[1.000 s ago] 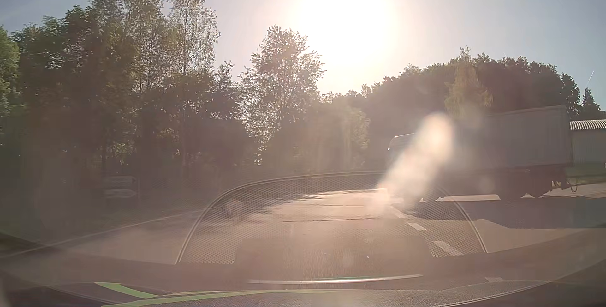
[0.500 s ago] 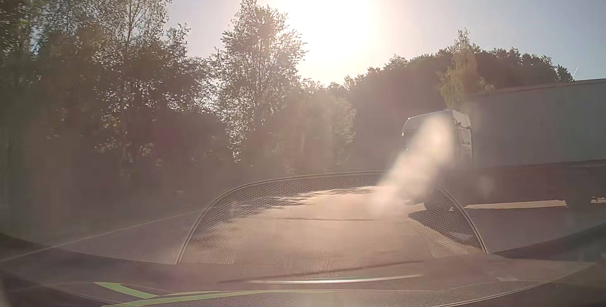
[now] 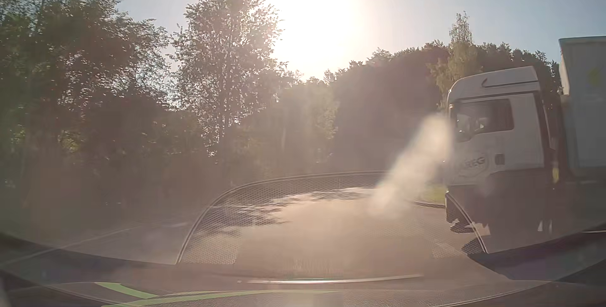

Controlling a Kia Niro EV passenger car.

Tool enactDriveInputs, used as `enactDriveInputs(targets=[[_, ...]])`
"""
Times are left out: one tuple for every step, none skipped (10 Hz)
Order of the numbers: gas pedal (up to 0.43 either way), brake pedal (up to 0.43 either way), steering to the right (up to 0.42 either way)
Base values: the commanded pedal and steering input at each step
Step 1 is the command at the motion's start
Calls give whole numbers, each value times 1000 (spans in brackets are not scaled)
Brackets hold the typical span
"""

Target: Follow the waypoints while adhering to traffic rules and regulations

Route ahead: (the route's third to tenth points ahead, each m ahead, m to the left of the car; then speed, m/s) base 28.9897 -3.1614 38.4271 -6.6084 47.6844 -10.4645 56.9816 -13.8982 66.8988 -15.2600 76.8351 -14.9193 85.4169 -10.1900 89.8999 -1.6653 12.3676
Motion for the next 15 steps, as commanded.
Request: enactDriveInputs(targets=[[98,0,55],[98,0,55],[110,0,55],[110,0,55],[98,0,55],[87,0,55],[79,0,55],[79,0,54],[67,0,54],[8,0,54],[0,0,54],[0,0,54],[0,0,53],[0,0,50],[0,0,50]])
